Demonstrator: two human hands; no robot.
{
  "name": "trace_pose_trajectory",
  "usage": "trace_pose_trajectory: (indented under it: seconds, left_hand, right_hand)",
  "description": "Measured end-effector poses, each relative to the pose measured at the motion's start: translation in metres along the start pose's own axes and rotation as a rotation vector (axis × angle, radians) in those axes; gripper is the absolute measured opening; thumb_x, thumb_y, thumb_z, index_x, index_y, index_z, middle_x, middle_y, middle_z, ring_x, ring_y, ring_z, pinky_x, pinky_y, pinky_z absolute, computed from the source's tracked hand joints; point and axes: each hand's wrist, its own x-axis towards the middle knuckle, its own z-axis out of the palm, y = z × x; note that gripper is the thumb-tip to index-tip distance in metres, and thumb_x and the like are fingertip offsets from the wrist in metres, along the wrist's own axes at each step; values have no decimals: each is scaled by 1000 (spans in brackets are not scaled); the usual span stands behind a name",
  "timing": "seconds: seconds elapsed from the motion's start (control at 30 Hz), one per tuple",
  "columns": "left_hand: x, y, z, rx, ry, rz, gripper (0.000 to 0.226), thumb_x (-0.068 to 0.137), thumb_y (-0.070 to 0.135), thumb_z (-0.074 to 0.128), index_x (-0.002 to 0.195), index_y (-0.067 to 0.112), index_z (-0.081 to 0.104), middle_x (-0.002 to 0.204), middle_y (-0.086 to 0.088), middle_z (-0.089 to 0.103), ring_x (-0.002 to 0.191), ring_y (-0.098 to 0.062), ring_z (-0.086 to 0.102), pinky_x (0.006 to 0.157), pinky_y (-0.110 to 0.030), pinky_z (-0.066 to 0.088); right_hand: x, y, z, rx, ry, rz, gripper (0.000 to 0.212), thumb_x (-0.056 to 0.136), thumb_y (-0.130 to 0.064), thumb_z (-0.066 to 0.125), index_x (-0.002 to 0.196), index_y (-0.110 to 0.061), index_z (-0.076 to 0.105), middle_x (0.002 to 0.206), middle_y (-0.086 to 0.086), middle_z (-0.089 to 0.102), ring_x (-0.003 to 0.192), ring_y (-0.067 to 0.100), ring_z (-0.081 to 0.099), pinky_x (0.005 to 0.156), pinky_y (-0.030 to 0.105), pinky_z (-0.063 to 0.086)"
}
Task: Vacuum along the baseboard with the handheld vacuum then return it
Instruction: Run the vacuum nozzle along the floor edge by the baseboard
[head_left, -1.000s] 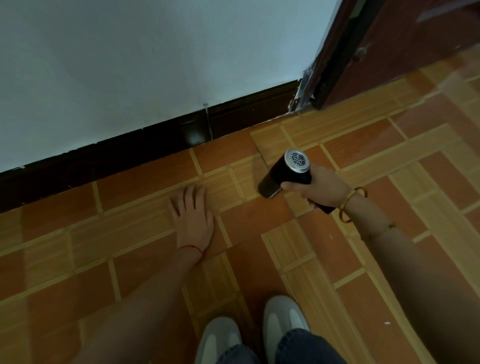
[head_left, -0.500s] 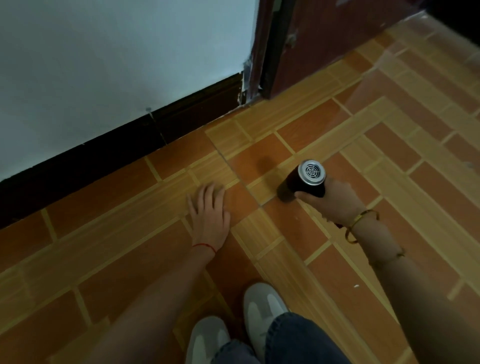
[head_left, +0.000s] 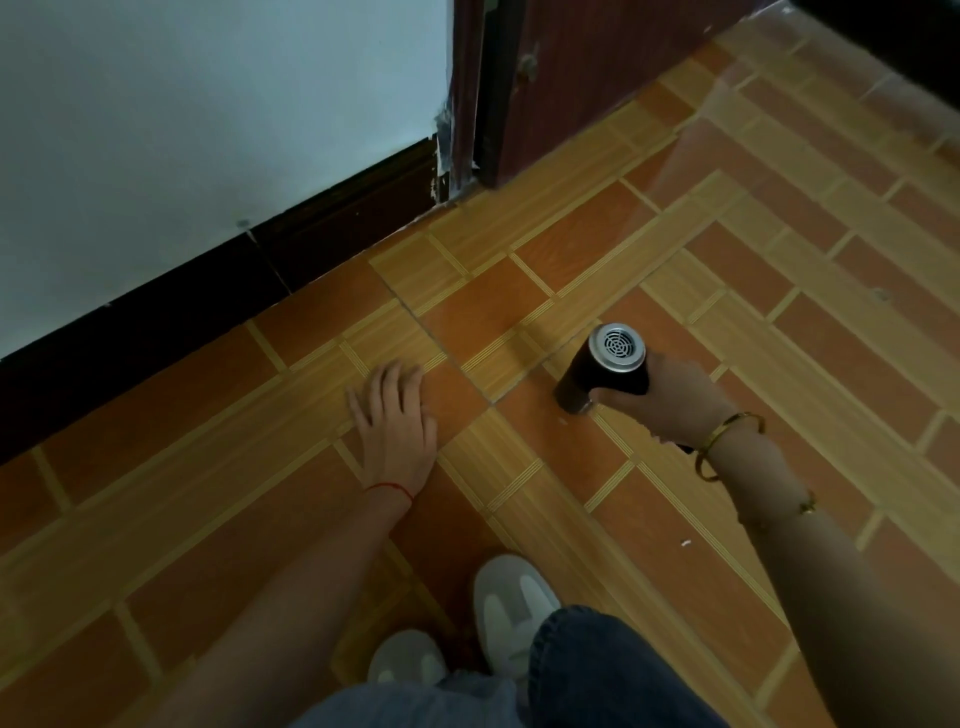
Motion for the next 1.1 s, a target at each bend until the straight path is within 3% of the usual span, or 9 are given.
trace_pose_trajectory:
  seconds: [0.13,0.27,0.33,0.47,0.53,0.7,0.9,1.1]
  left_hand:
    - [1,1,0,6,-5,31,55,93,29,29,145,15,42,152,-13,39,145,-31,28,116,-68,15]
    - [2,3,0,11,-8,57,56,92,29,29,144,14,44,151,-13,41,144,-31,29,117,-67,13]
    - [2,2,0,6,-5,47,57,91,29,29,143,14,44,151,-13,41,144,-30,29,117,-67,13]
    - [2,-1,-3,-5,10,29,55,92,29,30,143,15,44,151,-13,41,145,-30,29,116,-68,16]
    - [4,-2,-5,-11,15,39,54,92,29,31,142,14,44,150,-13,41,144,-30,29,116,-68,15]
    - [5,4,-6,0,-4,139,53,93,27,34,144,15,43,151,-13,41,144,-31,30,116,-68,16]
    - [5,35,-4,25,-57,305,52,93,27,34,143,15,45,151,-10,42,144,-30,32,117,-67,14]
    - [8,77,10,-46,-150,565,50,96,27,33,142,16,48,150,-9,44,144,-29,33,118,-65,12]
  right_hand:
    - [0,0,4,98,-12,-20,41,84,-51,63,107,-21,48,67,-2,61,49,11,60,47,22,46]
    - [4,-5,20,106,144,-61,58,84,-56,60,125,-18,46,73,-12,54,60,5,54,56,22,45]
    - [6,-12,28,155,117,-126,60,85,-56,59,128,-18,44,71,-15,52,59,3,53,60,24,47]
    - [14,-26,34,197,172,-157,63,86,-55,58,133,-16,41,75,-5,59,62,10,58,58,25,50]
    - [20,-32,35,200,207,-147,64,86,-55,57,133,-14,40,81,0,62,67,17,61,62,32,55]
    - [27,-34,38,202,256,-174,70,85,-58,58,137,-17,38,90,-2,63,73,18,62,67,33,55]
    - [1,4,55,170,364,-27,73,82,-64,53,136,-16,40,85,-2,62,71,15,60,60,33,54]
    - [-59,69,60,281,418,174,63,84,-54,61,129,-13,45,83,-6,58,70,14,59,59,29,51]
